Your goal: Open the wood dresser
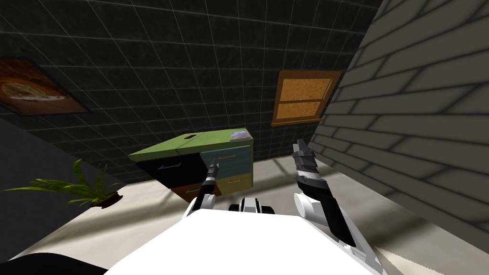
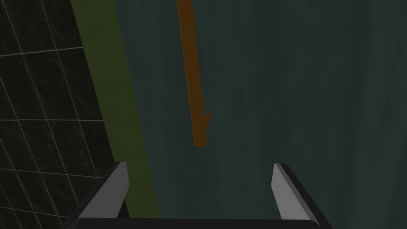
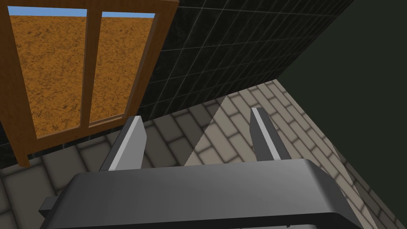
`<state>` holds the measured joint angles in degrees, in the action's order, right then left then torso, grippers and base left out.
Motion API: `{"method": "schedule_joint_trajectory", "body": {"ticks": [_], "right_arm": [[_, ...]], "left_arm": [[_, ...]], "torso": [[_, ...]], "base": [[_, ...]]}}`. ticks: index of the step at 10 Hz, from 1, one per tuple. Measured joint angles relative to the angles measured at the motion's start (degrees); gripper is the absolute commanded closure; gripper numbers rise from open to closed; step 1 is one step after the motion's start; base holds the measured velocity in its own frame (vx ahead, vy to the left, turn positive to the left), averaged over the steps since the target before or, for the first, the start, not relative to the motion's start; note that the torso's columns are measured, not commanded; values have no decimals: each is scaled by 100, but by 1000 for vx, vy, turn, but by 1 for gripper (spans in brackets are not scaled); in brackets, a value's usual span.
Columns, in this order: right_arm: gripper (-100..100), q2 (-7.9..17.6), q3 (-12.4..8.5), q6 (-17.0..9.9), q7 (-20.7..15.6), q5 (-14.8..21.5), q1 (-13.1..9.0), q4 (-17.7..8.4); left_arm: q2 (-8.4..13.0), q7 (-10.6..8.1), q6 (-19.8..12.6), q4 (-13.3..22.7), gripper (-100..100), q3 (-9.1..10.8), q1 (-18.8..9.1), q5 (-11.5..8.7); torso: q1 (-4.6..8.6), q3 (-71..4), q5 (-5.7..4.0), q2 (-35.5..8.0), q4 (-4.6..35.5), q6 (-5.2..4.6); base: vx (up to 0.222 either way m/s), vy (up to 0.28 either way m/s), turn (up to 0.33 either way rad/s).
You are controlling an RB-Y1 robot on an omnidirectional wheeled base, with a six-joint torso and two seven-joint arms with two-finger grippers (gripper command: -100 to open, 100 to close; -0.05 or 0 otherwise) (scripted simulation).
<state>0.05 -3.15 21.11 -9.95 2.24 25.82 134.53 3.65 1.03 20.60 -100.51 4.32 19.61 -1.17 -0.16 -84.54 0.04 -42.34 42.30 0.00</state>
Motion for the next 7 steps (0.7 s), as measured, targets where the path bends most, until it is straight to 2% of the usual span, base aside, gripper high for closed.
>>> {"method": "schedule_joint_trajectory", "body": {"ticks": [3,6,7], "right_arm": [[0,1,0,0,0,0,0,0],[0,1,-1,0,0,0,1,0],[0,1,-1,0,0,0,0,0]], "left_arm": [[-516,7,-69,120,-100,27,-49,-12],[-535,14,-236,-70,-100,42,-36,-16],[-535,13,-257,-83,100,43,-36,-16]], "torso": [[7,0,-2,1,0,0],[9,-17,-3,28,-8,0],[16,-5,-4,6,-3,0]], "base": [[11,-21,5],[70,14,-14],[-51,-3,29]]}}
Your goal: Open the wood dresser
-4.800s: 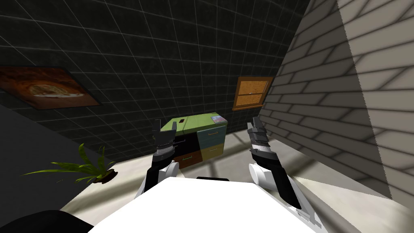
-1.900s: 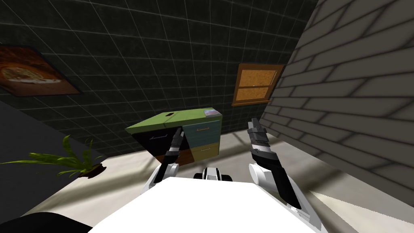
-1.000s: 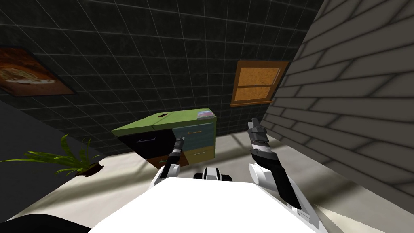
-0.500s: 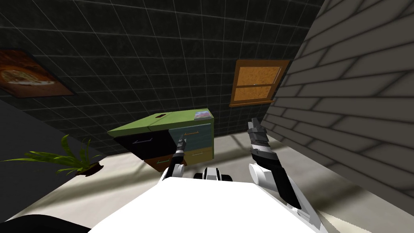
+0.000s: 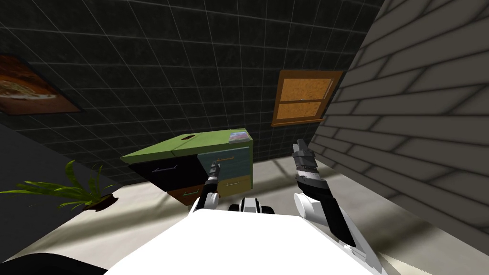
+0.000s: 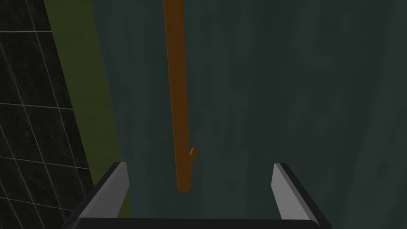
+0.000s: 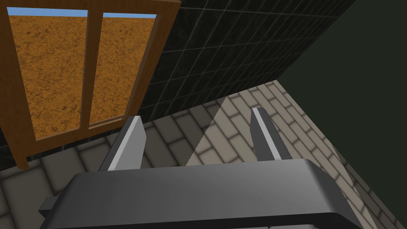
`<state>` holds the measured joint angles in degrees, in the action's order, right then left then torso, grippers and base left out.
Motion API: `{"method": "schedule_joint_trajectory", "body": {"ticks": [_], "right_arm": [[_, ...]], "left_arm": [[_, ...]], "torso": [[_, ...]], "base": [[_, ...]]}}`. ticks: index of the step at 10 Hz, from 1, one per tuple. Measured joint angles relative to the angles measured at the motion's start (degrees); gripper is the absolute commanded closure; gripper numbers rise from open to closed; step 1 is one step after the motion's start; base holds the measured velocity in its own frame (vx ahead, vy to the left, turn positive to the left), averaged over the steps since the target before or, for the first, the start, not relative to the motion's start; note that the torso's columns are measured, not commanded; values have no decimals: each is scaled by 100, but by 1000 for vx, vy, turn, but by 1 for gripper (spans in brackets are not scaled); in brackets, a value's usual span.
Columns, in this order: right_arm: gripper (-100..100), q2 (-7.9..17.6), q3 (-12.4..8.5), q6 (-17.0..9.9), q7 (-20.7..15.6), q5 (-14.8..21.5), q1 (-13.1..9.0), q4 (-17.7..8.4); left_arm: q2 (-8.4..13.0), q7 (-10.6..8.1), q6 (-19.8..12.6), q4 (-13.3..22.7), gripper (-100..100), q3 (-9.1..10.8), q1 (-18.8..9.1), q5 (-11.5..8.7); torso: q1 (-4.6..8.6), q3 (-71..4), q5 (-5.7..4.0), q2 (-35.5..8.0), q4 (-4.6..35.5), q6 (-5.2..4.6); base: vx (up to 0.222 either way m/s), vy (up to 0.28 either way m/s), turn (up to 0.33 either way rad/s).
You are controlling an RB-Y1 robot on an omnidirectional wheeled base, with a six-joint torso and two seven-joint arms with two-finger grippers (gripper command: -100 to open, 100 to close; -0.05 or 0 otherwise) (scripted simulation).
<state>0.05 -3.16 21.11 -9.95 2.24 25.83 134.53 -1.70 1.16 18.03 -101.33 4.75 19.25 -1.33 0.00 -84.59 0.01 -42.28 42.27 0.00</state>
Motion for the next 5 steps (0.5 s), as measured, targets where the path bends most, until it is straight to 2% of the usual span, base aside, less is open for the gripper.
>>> {"method": "schedule_joint_trajectory", "body": {"ticks": [1,2,5], "right_arm": [[0,0,0,0,0,0,-1,0],[0,-1,1,-1,0,0,-2,-1],[0,-1,1,-1,0,0,-3,-1]], "left_arm": [[-6,2,83,108,100,-10,-11,5],[-2,1,151,67,100,-5,-53,3],[1,-5,43,-83,100,-46,22,9]], "torso": [[6,21,-2,-33,10,0],[-11,10,24,2,-28,-6],[-6,3,10,2,-12,-2]], "base": [[-23,5,16],[-117,-32,8],[-179,-39,8]]}}
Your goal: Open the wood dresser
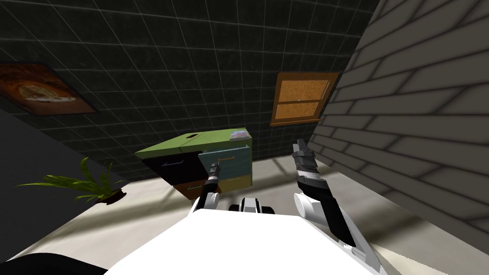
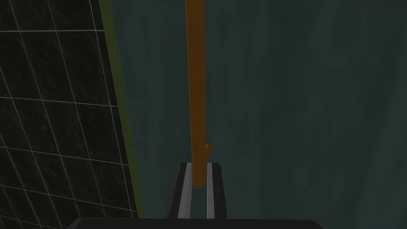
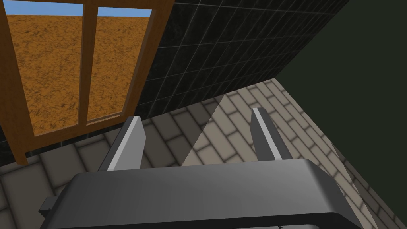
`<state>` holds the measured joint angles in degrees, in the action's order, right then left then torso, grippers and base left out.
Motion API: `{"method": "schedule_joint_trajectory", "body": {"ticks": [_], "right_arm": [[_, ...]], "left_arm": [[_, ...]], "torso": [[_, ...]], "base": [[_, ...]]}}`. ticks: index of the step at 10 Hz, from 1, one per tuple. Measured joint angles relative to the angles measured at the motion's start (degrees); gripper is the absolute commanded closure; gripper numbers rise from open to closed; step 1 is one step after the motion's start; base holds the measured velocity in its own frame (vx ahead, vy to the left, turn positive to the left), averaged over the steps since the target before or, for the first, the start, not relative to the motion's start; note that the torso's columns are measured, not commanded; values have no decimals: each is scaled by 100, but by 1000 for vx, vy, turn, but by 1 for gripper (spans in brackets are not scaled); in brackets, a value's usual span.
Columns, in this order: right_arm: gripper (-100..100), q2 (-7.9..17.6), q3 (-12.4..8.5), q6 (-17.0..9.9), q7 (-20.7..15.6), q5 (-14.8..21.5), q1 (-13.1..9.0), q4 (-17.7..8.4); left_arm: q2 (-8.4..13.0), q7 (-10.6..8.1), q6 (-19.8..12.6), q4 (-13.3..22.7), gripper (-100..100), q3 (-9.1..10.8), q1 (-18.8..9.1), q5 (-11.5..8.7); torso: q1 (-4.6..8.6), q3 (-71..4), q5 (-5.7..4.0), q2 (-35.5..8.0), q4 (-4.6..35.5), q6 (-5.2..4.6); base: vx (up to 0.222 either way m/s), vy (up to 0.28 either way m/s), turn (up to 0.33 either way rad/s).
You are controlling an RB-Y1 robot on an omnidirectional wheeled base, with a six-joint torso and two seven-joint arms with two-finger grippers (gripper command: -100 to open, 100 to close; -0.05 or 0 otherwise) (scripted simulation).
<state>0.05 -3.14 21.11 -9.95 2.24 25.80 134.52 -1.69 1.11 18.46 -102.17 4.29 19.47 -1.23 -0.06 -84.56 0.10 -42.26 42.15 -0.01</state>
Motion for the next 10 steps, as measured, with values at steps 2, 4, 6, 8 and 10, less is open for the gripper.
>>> {"method": "schedule_joint_trajectory", "body": {"ticks": [2,4,6,8,10], "right_arm": [[0,0,0,0,0,0,1,0],[0,0,0,0,0,0,0,0],[0,0,0,0,0,0,0,0],[0,0,0,0,0,0,2,0],[0,0,0,0,0,0,2,1]], "left_arm": [[5,-7,-54,-41,100,-19,57,0],[21,-18,-68,-125,100,-39,104,-1],[19,-18,-80,-156,100,-70,156,6],[29,-27,-121,-195,-100,-91,213,5],[179,-72,-106,143,-100,-104,-161,-90]], "torso": [[-1,-24,-9,38,4,-1],[8,0,-2,-2,-1,-5],[4,-4,1,9,-4,-5],[-3,-26,-8,42,2,-2],[10,-11,-12,13,10,-1]], "base": [[-99,-34,10],[-182,-30,13],[-182,-42,8],[-89,-33,85],[-56,-31,40]]}}
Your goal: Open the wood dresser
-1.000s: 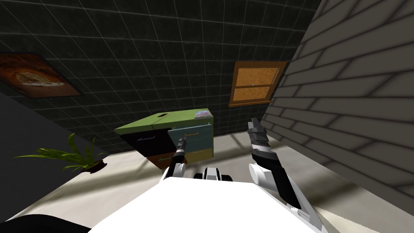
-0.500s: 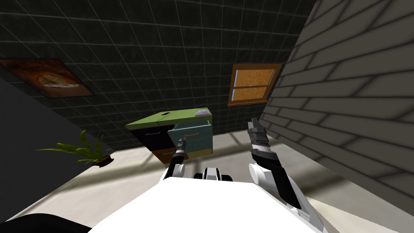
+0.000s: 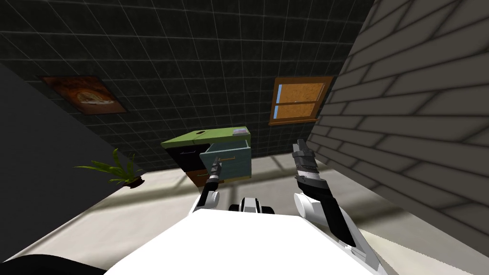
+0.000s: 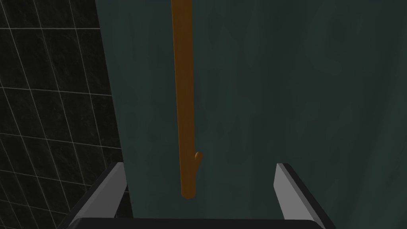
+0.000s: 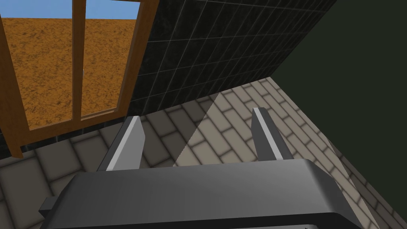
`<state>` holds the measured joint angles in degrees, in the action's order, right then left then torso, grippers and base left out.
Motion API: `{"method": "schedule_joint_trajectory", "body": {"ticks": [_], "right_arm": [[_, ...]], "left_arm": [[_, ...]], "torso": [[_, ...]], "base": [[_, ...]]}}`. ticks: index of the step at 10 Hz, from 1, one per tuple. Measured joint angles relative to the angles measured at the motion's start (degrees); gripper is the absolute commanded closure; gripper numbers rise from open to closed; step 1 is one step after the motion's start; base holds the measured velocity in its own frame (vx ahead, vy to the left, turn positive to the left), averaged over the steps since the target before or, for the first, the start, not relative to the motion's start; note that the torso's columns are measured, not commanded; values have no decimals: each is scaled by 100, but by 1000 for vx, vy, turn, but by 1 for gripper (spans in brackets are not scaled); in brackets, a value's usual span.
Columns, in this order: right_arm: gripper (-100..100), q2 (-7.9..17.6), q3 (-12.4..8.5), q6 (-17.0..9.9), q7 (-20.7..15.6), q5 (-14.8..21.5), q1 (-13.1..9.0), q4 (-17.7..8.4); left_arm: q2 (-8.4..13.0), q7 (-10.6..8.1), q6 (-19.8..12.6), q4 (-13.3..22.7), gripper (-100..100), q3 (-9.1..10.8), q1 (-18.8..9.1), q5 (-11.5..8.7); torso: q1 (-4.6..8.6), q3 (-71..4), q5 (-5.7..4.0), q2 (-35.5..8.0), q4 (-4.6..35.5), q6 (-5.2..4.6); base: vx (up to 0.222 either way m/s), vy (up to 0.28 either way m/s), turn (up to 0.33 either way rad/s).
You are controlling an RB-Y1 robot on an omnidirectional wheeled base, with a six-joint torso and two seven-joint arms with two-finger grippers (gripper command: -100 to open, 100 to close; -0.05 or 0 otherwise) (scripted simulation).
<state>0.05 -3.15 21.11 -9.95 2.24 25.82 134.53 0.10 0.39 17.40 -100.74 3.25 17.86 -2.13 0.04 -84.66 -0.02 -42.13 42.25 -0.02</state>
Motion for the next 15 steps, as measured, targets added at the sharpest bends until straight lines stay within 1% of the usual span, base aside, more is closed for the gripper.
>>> {"method": "schedule_joint_trajectory", "body": {"ticks": [1,2,3,4,5,6,8,10,12,13,14,15], "right_arm": [[0,0,0,0,0,0,0,0],[0,0,0,0,0,0,0,0],[0,0,0,0,0,0,0,0],[0,0,0,0,0,0,0,0],[0,0,0,0,0,0,0,0],[0,0,-1,0,0,0,1,0],[0,0,0,0,0,0,0,0],[0,1,0,0,0,0,1,0],[0,0,0,0,0,0,0,0],[0,0,0,0,0,0,0,0],[0,0,0,0,0,0,0,0],[0,0,0,0,0,0,1,0]], "left_arm": [[16,-7,5,144,-100,-11,-125,-10],[109,-31,40,335,-100,-29,-318,-69],[156,-47,80,537,-100,-42,-503,-102],[162,-49,90,702,-100,-57,-660,-108],[158,-44,62,780,-100,-60,-740,-108],[265,-73,53,888,-100,-79,-882,-170],[314,-89,79,1153,-100,-100,-1184,-207],[322,-93,104,1395,-100,-99,-1328,-212],[453,-124,159,1716,-100,-127,-1645,-297],[489,-140,161,1921,-100,-117,-1854,-316],[476,-137,159,2015,-100,-124,-1918,-314],[561,-155,209,2212,-100,-151,-2084,-367]], "torso": [[-8,3,2,-3,1,1],[-5,12,2,-20,4,6],[-6,13,2,-20,5,1],[-10,7,3,-10,3,1],[-10,1,4,-2,0,1],[-1,10,1,-18,3,5],[-3,11,1,-17,5,1],[-11,2,4,-3,0,4],[2,20,0,-31,9,0],[-2,11,1,-16,5,0],[-6,2,3,-3,0,2],[-6,7,2,-13,2,6]], "base": [[-72,-41,182],[-70,-37,79],[-31,-12,-28],[-8,-1,-12],[-57,-28,171],[-73,-39,94],[-29,-12,-16],[-31,-13,82],[-62,-24,45],[-7,-8,-16],[-48,-21,165],[-72,-38,93]]}}
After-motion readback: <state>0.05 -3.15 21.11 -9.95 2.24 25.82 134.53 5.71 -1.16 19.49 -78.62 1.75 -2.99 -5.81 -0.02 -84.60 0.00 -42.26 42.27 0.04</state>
